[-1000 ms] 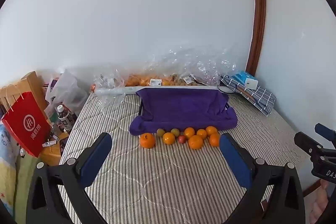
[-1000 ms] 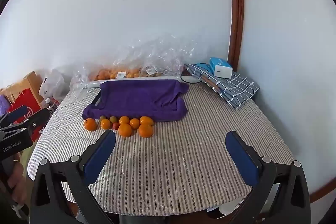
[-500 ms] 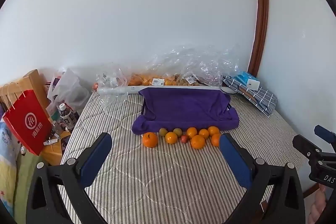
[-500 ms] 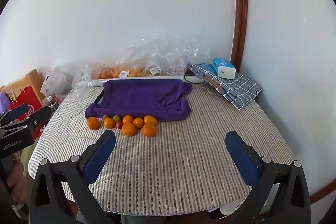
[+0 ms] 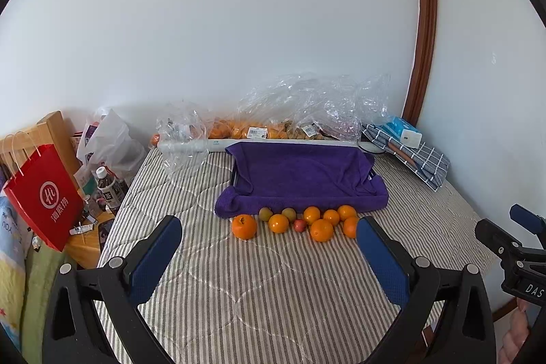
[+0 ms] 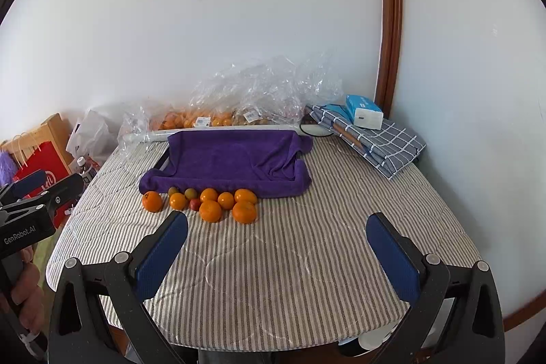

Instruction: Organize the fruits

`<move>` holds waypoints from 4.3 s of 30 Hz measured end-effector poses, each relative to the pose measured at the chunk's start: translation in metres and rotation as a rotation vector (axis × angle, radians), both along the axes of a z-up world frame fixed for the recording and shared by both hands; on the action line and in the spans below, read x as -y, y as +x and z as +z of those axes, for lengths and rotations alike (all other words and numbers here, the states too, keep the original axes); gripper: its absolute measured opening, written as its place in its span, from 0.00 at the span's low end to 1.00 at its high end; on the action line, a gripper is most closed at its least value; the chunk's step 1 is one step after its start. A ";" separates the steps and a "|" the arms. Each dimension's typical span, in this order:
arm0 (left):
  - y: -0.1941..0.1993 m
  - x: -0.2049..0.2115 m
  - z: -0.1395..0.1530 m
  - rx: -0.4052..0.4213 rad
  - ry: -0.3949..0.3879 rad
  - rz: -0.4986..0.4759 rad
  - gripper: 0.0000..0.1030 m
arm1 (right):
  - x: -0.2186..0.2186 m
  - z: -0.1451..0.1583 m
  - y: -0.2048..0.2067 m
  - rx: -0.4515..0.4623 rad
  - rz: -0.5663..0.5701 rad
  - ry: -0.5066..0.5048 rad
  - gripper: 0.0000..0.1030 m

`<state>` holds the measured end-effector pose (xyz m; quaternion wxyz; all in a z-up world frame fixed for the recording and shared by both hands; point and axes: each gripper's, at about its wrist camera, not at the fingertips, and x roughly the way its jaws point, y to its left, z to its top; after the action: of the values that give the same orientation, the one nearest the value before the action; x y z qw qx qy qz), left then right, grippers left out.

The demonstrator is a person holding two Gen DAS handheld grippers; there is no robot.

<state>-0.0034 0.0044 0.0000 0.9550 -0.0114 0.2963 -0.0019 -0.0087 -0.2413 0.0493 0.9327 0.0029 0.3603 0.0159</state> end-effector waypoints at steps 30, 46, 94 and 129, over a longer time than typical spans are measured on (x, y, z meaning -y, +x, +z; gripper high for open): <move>0.000 -0.001 0.003 0.003 -0.014 0.003 1.00 | 0.001 0.000 -0.002 0.011 -0.006 0.020 1.00; -0.001 -0.002 0.002 0.005 -0.013 0.002 1.00 | 0.000 0.000 -0.003 0.018 -0.011 0.020 1.00; 0.109 -0.073 -0.139 -0.236 -0.061 0.074 0.80 | -0.042 -0.145 0.112 -0.208 0.081 0.001 0.75; 0.160 -0.065 -0.180 -0.256 -0.209 -0.025 0.39 | -0.038 -0.199 0.160 -0.277 0.124 0.163 0.41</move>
<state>0.1562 0.0697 -0.1800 0.9029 -0.1071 0.4140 -0.0433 0.1509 -0.2028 -0.1500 0.8680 0.0583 0.4824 0.1021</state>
